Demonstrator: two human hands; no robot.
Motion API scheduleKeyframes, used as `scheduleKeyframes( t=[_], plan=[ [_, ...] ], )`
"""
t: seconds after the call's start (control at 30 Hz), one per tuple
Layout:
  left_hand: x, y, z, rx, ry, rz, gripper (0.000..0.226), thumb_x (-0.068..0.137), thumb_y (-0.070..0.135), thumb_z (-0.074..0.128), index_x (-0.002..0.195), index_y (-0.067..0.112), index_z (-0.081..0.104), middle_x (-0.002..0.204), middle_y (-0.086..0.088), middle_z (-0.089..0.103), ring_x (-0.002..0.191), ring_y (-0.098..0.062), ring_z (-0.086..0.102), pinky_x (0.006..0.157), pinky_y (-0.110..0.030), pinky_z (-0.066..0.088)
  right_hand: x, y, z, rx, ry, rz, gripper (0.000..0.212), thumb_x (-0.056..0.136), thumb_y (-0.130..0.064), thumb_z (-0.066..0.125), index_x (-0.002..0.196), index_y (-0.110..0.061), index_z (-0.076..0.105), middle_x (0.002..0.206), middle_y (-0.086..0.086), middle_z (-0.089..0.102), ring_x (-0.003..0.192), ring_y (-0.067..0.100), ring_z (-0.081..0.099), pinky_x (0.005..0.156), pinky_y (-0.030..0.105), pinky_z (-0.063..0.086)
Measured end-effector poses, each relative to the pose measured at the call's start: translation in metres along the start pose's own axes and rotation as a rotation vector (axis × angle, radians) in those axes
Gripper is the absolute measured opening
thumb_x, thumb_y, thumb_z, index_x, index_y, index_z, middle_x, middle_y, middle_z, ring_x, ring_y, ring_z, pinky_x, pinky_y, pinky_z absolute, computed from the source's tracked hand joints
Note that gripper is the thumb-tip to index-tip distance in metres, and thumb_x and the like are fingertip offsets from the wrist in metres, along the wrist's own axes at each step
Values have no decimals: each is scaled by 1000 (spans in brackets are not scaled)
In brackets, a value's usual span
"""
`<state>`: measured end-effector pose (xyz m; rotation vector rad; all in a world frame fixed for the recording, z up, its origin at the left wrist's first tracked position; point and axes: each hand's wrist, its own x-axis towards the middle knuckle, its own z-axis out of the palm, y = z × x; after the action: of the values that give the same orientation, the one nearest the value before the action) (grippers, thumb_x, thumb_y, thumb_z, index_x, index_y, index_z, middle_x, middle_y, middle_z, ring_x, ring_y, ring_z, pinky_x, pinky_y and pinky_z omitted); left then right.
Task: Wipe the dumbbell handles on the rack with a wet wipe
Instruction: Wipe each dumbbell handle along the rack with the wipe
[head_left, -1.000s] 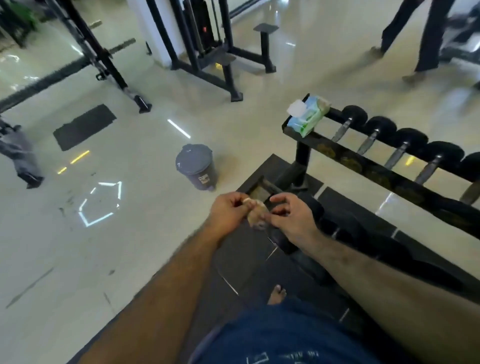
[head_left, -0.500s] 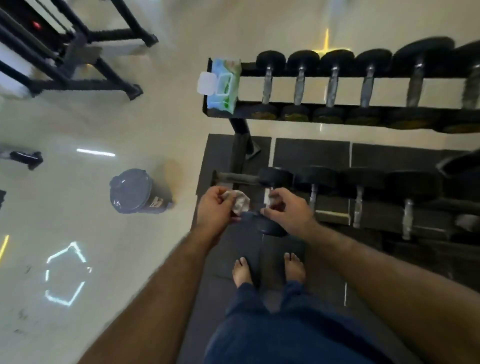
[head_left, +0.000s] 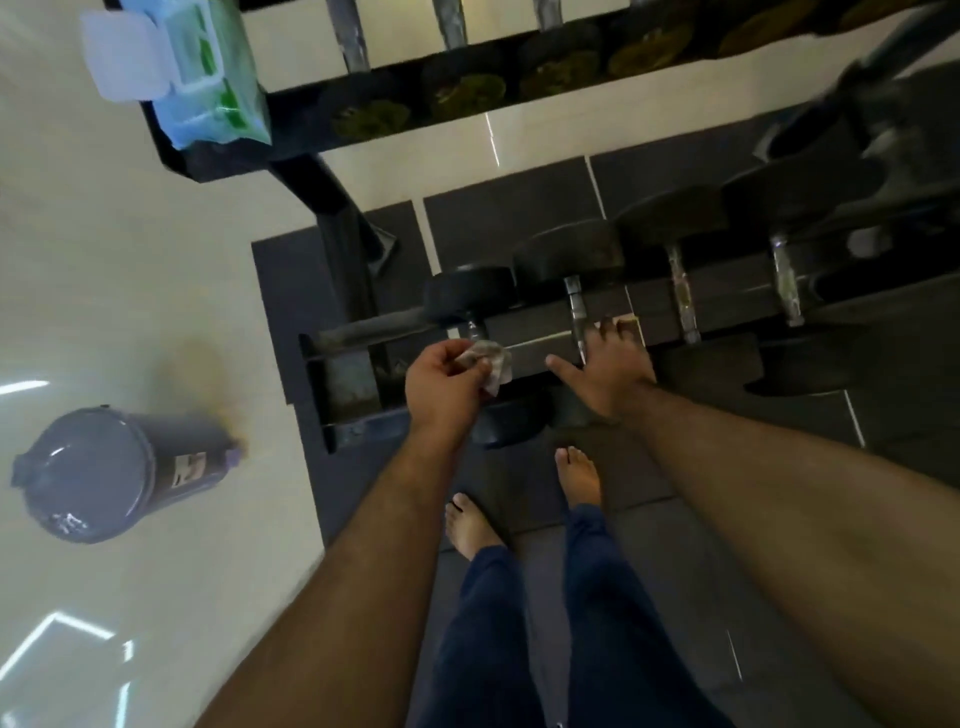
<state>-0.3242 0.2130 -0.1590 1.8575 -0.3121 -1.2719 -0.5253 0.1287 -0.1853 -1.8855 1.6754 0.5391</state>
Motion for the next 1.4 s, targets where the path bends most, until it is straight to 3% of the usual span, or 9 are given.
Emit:
scheduleKeyframes(
  t=[0.1,0.2,0.27,0.37,0.47,0.57,0.8,1.13,1.4],
  plan=[
    [18,-16,9,-8,35,35,24,86,-1,77,102,18,74,94,-8,79,87,-24,77,75,-43,65,6,-7,16,-43,-2,45,109,90,-94,30,170,-21,14,175,15,26,155,38,36,123,55,33],
    [26,-23,20,-12,129,73,20,90,5,76,104,19,73,91,-2,79,80,-12,75,67,-31,62,6,-10,27,-152,102,35,121,83,-101,20,171,-18,11,176,16,22,155,39,36,123,57,32],
    [32,-27,28,25,211,105,20,91,9,76,109,17,73,93,3,77,81,-7,74,68,-26,61,10,-9,28,-252,112,-27,129,79,-104,16,171,-14,8,178,17,13,160,39,25,127,59,22],
    [45,-29,42,83,296,191,19,91,16,77,108,22,72,98,7,75,90,-8,72,82,-33,63,19,-4,26,-381,47,-189,134,71,-108,13,173,-21,8,179,19,-4,166,37,2,131,61,5],
    [52,-31,52,163,332,245,21,94,17,73,114,19,71,102,8,72,92,-5,68,83,-21,56,19,0,26,-360,69,-236,133,70,-110,13,173,-26,6,179,16,-9,166,34,-6,131,62,-1],
    [50,-42,54,238,340,280,23,97,19,69,120,20,69,103,10,71,94,-4,66,80,-12,49,16,1,26,-323,120,-257,129,72,-108,15,172,-27,14,180,14,-2,166,32,-1,131,64,2],
    [33,-78,49,356,379,253,28,100,19,61,128,22,66,112,-1,75,101,-18,69,88,-30,54,9,0,25,-319,161,-262,126,74,-106,16,172,-27,19,180,11,3,166,32,3,131,62,8],
    [40,-84,58,371,462,319,24,102,21,59,124,17,67,114,-6,74,105,-24,68,85,-26,44,7,3,32,-244,281,-284,123,75,-105,27,170,-26,23,180,9,12,164,33,14,129,57,24],
    [47,-87,49,349,415,348,23,95,20,63,116,19,70,109,-7,75,102,-27,69,90,-36,56,3,5,42,-192,368,-280,122,77,-103,36,170,-25,25,178,9,21,162,33,23,124,54,35]
  ],
)
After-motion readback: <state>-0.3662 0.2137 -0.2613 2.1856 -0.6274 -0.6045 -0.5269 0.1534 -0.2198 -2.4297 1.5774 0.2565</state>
